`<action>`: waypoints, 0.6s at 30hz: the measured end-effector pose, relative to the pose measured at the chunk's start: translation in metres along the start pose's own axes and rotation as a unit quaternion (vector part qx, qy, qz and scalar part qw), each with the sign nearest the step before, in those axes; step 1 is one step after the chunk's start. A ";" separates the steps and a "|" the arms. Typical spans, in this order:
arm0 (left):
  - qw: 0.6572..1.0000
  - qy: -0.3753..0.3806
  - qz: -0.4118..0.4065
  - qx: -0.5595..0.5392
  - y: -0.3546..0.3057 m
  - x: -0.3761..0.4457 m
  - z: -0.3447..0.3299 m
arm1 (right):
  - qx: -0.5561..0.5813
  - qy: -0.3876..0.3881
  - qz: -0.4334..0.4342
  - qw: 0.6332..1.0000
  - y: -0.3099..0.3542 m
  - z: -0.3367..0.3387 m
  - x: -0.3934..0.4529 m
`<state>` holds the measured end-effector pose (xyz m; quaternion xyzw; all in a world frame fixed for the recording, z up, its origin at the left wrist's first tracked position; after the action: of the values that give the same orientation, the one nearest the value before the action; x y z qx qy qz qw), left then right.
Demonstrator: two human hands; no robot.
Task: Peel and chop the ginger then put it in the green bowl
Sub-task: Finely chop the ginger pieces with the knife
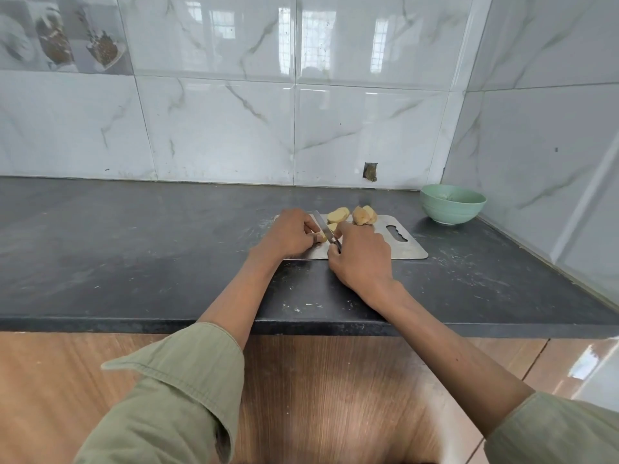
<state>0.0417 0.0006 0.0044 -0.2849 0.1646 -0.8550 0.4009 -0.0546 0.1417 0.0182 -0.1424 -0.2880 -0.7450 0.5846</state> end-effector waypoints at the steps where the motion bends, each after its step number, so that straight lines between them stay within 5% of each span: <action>1: 1.000 -0.002 -0.004 0.006 -0.001 0.000 0.000 | 0.002 -0.001 0.002 1.000 0.001 0.000 0.000; 18: 1.000 -0.005 -0.026 0.011 -0.006 -0.002 0.002 | -0.031 0.046 0.028 0.998 0.024 -0.009 0.011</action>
<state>0.0410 0.0059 0.0082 -0.2894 0.1459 -0.8652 0.3826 -0.0338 0.1241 0.0234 -0.1339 -0.2330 -0.7425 0.6136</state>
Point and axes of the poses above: each hand's wrist, its own x-axis towards the middle knuckle, its own z-axis out of the back of the hand, y = z × x, the point moved 8 cm from there along x, towards the middle knuckle, and after that the axes turned 1 degree about y, right-handed, at the moved point
